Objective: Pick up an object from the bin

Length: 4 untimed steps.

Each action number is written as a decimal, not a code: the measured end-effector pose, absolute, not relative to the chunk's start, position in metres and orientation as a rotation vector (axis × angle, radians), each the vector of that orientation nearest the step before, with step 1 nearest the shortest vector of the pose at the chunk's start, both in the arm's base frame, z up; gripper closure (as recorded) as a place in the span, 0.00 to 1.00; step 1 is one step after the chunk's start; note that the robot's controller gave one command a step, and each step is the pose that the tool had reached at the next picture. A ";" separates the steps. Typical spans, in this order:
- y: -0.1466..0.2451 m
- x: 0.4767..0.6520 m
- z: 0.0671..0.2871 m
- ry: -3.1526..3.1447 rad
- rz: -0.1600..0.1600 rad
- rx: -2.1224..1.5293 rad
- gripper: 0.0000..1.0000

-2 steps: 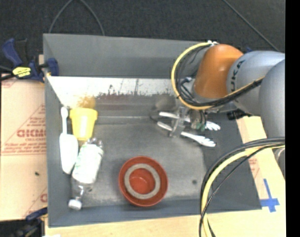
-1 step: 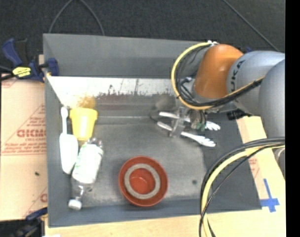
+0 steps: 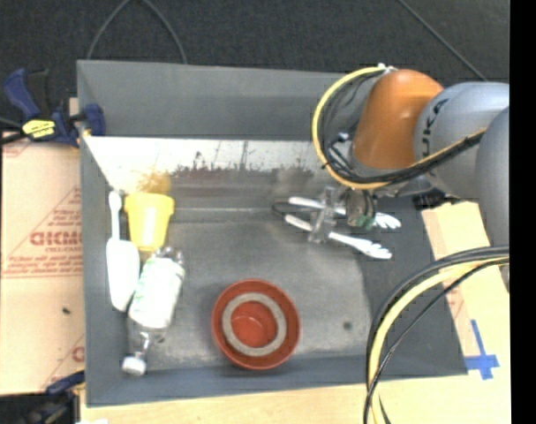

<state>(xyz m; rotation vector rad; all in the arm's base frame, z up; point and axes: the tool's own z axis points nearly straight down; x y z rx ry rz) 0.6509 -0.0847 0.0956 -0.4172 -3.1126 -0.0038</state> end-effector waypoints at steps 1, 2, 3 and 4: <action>-0.086 0.654 0.128 -3.126 -0.004 -0.420 1.00; -0.086 0.654 0.135 -3.126 -0.004 -0.420 1.00; -0.086 0.654 0.143 -3.126 -0.005 -0.420 1.00; -0.086 0.654 0.169 -3.127 -0.005 -0.421 1.00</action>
Offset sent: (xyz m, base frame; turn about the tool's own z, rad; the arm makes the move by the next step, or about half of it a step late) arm 0.0034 -0.0008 0.0254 0.0002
